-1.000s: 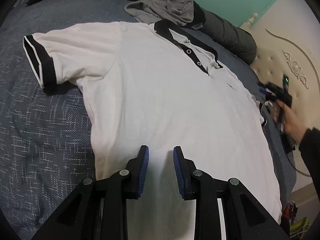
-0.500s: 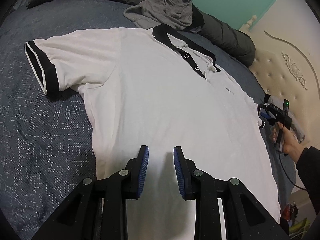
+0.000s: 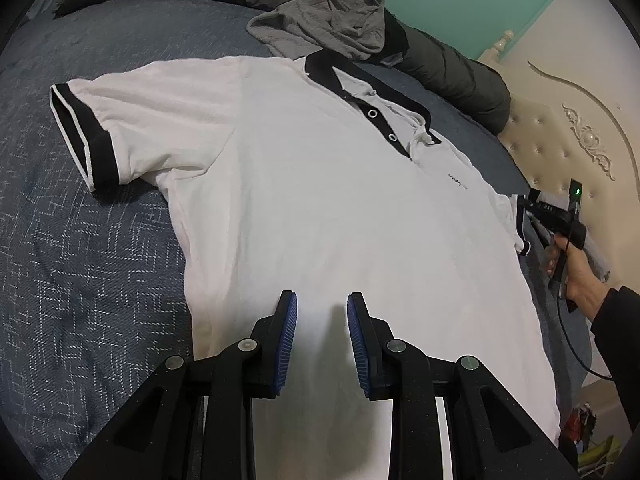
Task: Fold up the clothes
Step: 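Grasp the black-trimmed sleeve cuff with the right tool, then fold the sleeve across the shirt front toward the collar with the right tool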
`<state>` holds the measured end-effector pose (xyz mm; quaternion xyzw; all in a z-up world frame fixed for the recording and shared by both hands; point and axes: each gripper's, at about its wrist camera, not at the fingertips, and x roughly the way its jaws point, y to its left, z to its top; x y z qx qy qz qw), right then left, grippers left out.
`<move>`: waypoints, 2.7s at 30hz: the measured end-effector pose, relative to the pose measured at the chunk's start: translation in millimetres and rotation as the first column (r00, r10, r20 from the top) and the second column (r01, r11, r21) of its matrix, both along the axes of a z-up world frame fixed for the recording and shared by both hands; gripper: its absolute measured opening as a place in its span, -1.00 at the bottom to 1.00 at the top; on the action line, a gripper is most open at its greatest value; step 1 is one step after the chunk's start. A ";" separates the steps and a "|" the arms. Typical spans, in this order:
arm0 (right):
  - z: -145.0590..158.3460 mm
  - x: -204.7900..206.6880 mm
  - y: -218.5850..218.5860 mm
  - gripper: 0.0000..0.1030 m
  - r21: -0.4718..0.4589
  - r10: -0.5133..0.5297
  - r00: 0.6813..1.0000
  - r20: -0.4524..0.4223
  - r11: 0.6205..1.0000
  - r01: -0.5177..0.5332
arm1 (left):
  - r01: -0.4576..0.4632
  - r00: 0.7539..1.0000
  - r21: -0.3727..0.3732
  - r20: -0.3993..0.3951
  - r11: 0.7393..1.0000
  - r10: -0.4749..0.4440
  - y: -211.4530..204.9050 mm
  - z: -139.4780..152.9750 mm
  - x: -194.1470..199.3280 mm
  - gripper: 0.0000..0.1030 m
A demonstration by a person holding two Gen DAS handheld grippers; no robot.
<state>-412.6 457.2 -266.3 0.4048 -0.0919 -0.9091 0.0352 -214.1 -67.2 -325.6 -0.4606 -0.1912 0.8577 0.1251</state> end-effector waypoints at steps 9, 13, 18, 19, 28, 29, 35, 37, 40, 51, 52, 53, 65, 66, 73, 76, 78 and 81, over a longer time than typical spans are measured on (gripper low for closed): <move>40.2 2.7 -66.0 -0.94 0.007 0.072 0.997 -0.007 0.997 -0.072 | -0.008 1.000 0.031 -0.025 0.999 0.009 -4.8 11.5 2.2 -0.44; 39.4 -2.8 -111.1 -0.94 0.000 0.120 0.993 0.017 0.993 -0.120 | -0.005 0.999 0.042 -0.035 0.999 0.007 -5.5 16.4 3.6 -0.44; 20.2 -2.0 -169.6 -0.94 0.010 0.208 0.975 0.079 0.978 -0.209 | -0.002 1.000 0.060 -0.029 0.998 0.004 -5.6 15.8 2.9 -0.44; 14.4 -1.4 -177.4 -0.94 0.006 0.215 0.972 0.098 0.976 -0.217 | 0.000 1.000 0.062 -0.026 0.998 0.002 -4.9 15.0 2.8 -0.44; 18.7 28.7 -180.3 -0.76 -0.098 0.244 0.966 0.088 0.967 -0.235 | -0.010 1.000 0.084 -0.027 0.996 0.012 -7.6 17.5 3.3 -0.44; 25.0 32.3 -175.1 -0.74 -0.097 0.239 0.969 0.069 0.968 -0.232 | -0.012 1.000 0.086 -0.027 0.996 0.014 -7.9 17.7 3.3 -0.44; 36.9 36.7 -117.4 -0.50 -0.082 0.101 0.995 0.019 0.992 -0.099 | -0.009 1.000 0.085 -0.027 0.996 0.011 -7.0 17.8 4.2 -0.44; 28.7 35.3 -103.5 -0.41 -0.069 0.072 0.997 0.040 0.995 -0.070 | -0.008 1.000 0.084 -0.027 0.996 0.010 -6.8 17.8 4.0 -0.44; 11.3 31.6 -90.5 -0.40 -0.087 0.051 0.995 0.081 0.995 -0.044 | -0.008 1.000 0.083 -0.024 0.996 0.010 -6.7 16.8 3.5 -0.43; -25.9 43.4 -76.3 0.00 -0.139 0.110 0.992 0.066 0.985 -0.100 | -0.011 1.000 0.081 -0.013 0.997 0.012 -6.1 12.6 0.6 -0.41; -25.8 44.2 -77.2 -0.25 -0.132 0.116 0.991 0.060 0.985 -0.107 | -0.011 1.000 0.081 -0.012 0.997 0.012 -5.8 12.5 0.6 -0.41; -25.7 44.9 -78.1 -0.32 -0.123 0.122 0.991 0.055 0.986 -0.115 | -0.010 1.000 0.080 -0.013 0.997 0.011 -5.8 12.6 0.8 -0.40; -13.7 69.0 -106.0 -0.83 -0.073 0.355 0.935 0.006 0.932 -0.354 | -0.007 1.000 0.089 -0.012 0.996 0.008 -5.8 11.9 2.3 -0.36; -14.8 72.0 -111.3 -0.83 -0.061 0.387 0.922 0.018 0.921 -0.385 | -0.007 1.000 0.090 -0.012 0.996 0.008 -5.5 12.0 2.4 -0.36; -25.1 93.5 -129.3 -0.83 -0.104 0.487 0.865 0.123 0.873 -0.477 | -0.005 1.000 0.094 -0.014 0.996 0.006 -3.9 12.5 2.7 -0.34; -10.9 95.0 -115.7 -0.80 -0.095 0.425 0.903 0.063 0.903 -0.419 | -0.003 1.000 0.094 -0.018 0.996 0.005 -3.9 13.8 3.3 -0.34; -3.3 90.2 -102.0 -0.75 -0.094 0.347 0.937 0.027 0.934 -0.344 | -0.004 1.000 0.095 -0.020 0.996 0.006 -4.8 14.5 3.7 -0.34; 0.8 73.6 -79.3 -0.66 -0.079 0.197 0.980 0.014 0.977 -0.196 | -0.008 1.000 0.094 -0.022 0.996 0.010 -6.2 15.3 3.9 -0.33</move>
